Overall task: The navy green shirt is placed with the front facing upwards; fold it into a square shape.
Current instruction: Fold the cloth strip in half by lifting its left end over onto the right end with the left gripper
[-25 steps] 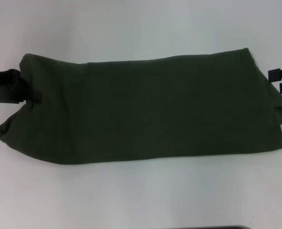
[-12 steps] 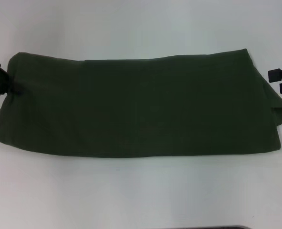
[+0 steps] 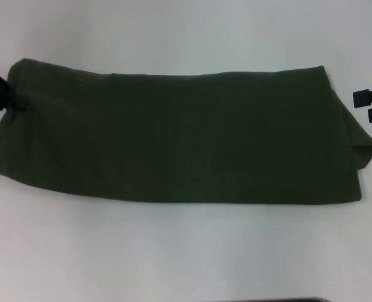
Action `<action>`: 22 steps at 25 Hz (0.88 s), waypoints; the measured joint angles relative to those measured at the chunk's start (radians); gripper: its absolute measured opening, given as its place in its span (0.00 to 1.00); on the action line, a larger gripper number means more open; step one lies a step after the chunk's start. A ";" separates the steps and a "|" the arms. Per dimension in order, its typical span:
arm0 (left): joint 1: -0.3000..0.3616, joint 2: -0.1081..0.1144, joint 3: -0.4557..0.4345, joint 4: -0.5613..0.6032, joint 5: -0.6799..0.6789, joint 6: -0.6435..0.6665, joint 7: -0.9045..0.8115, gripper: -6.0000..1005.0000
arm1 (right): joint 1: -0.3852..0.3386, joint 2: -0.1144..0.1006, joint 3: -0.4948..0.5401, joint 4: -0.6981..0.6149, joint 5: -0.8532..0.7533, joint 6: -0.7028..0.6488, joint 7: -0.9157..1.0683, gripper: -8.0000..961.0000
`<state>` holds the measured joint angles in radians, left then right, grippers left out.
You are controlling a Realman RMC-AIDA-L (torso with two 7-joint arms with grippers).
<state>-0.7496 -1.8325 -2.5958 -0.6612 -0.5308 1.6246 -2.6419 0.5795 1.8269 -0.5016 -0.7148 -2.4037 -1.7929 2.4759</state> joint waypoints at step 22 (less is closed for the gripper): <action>-0.068 0.011 0.028 0.002 0.003 -0.018 -0.026 0.08 | 0.013 -0.029 0.003 -0.006 0.004 -0.004 0.021 0.86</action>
<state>-0.8177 -1.8215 -2.5676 -0.6595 -0.5282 1.6063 -2.6675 0.5927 1.7981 -0.4983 -0.7213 -2.4001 -1.7965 2.4970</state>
